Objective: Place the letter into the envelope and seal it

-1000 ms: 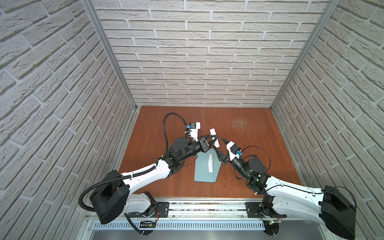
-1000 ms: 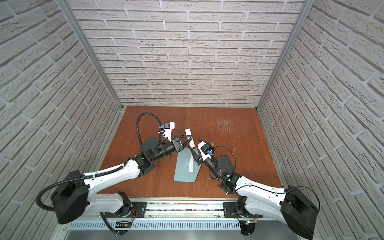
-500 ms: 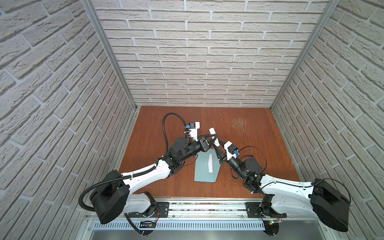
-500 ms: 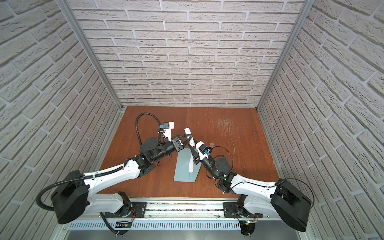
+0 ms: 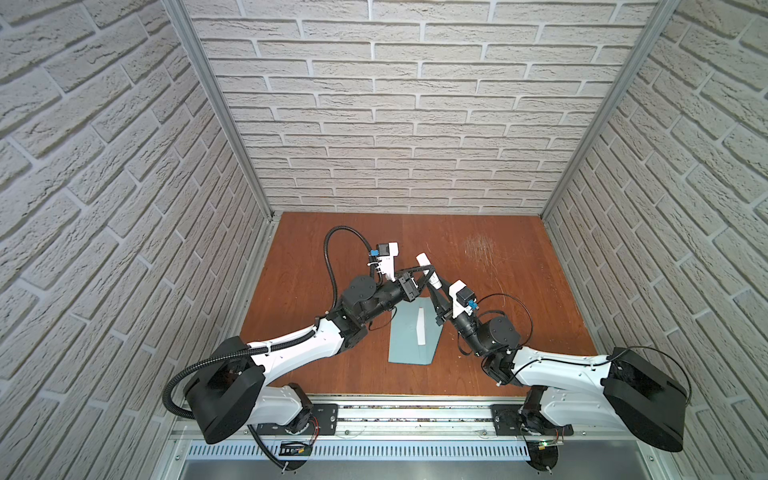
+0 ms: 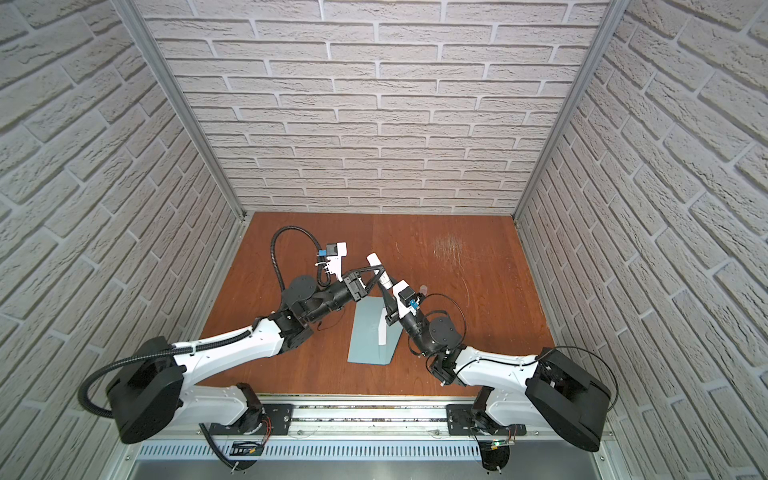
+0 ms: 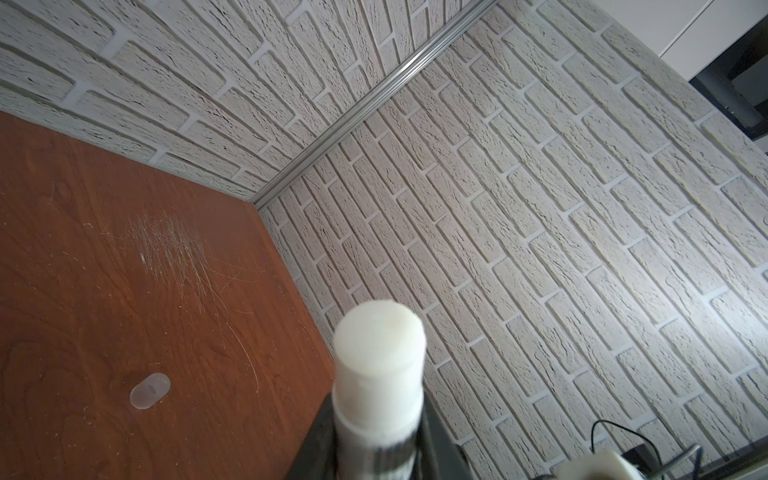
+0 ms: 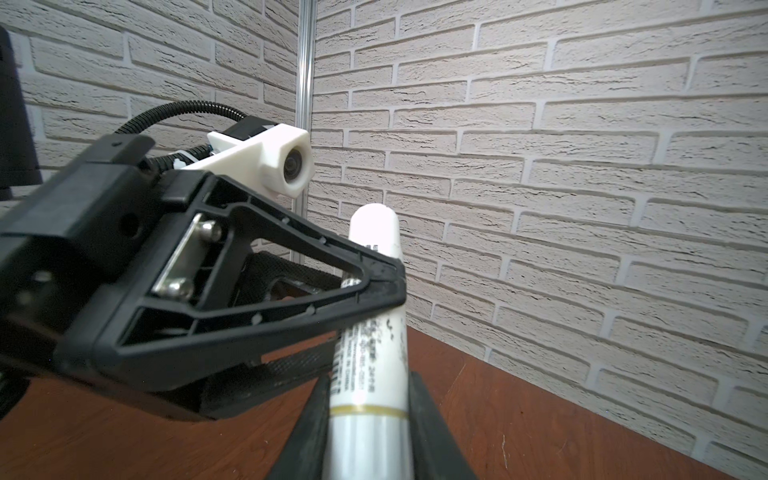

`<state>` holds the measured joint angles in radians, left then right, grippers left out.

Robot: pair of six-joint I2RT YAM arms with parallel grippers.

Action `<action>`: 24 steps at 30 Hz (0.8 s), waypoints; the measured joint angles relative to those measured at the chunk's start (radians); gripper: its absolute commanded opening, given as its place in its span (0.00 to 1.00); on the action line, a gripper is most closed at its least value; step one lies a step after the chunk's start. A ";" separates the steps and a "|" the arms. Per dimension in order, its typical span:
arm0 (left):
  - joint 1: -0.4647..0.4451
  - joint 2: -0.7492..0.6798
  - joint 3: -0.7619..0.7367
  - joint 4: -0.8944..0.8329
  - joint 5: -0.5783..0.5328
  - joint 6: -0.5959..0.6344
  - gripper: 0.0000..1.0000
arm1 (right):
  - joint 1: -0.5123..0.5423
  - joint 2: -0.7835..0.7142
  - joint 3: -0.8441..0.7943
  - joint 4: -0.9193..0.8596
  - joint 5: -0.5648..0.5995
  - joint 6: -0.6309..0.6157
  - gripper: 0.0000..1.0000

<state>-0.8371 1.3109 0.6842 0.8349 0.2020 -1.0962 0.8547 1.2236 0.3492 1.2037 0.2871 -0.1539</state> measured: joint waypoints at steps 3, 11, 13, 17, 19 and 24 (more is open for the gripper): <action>0.000 0.000 -0.002 0.003 0.000 -0.001 0.00 | 0.000 -0.005 0.000 -0.011 -0.007 0.000 0.26; -0.002 0.000 -0.002 0.010 0.002 -0.005 0.00 | 0.000 -0.005 0.007 -0.010 -0.024 0.008 0.33; -0.011 0.002 -0.007 0.006 0.007 -0.006 0.00 | 0.000 -0.005 0.014 -0.009 -0.029 0.010 0.34; -0.021 0.003 -0.010 0.006 0.009 -0.007 0.00 | 0.000 -0.004 0.021 -0.010 -0.033 0.015 0.34; -0.021 0.003 -0.010 0.006 0.008 -0.007 0.00 | 0.000 -0.004 0.021 -0.010 -0.032 0.016 0.32; -0.024 0.003 -0.010 0.009 0.006 -0.008 0.00 | -0.001 -0.004 0.021 -0.006 -0.026 0.022 0.18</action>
<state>-0.8608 1.3140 0.6739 0.8440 0.2085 -1.1038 0.8539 1.2198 0.3702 1.1980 0.2607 -0.1318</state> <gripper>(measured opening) 0.270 0.270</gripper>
